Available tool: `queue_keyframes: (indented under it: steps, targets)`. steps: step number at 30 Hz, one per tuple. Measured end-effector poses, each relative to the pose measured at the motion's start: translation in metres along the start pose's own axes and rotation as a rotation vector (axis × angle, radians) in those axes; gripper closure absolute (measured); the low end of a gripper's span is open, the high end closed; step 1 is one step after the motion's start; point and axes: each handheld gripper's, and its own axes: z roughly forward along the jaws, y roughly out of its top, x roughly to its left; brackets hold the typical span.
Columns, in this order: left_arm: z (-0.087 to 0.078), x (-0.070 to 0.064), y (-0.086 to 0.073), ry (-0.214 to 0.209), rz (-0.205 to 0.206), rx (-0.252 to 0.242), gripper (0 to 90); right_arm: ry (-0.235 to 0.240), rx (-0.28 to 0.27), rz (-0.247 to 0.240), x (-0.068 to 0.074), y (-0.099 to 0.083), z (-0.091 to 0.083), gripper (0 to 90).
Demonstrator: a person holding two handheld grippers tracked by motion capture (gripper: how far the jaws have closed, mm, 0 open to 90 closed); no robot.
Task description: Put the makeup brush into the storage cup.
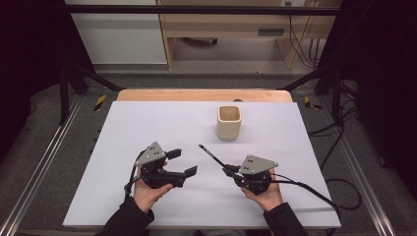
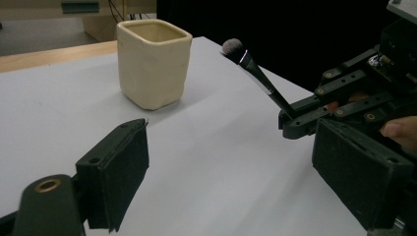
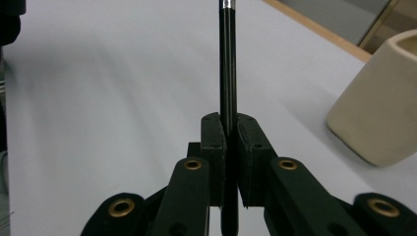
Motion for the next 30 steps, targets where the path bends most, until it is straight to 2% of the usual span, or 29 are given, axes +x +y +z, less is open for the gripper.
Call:
queue_keyframes:
  steps: [5, 14, 19, 30]
  targets:
    - [0.005, -0.005, 0.010, -0.019, 0.011, -0.019, 14.2, -0.009, -0.025, 0.002, -0.001, 0.003, -0.002, 83.3]
    - [0.017, -0.012, 0.018, -0.042, 0.011, -0.030, 16.3, -0.013, -0.066, 0.008, -0.001, 0.009, -0.006, 83.3]
    - [0.022, -0.013, 0.020, -0.057, -0.019, -0.055, 18.2, -0.007, -0.082, 0.009, -0.001, 0.011, -0.007, 83.3]
    - [0.031, -0.013, 0.021, -0.073, -0.044, -0.066, 28.6, 0.007, -0.082, 0.018, 0.001, 0.011, -0.005, 83.3]
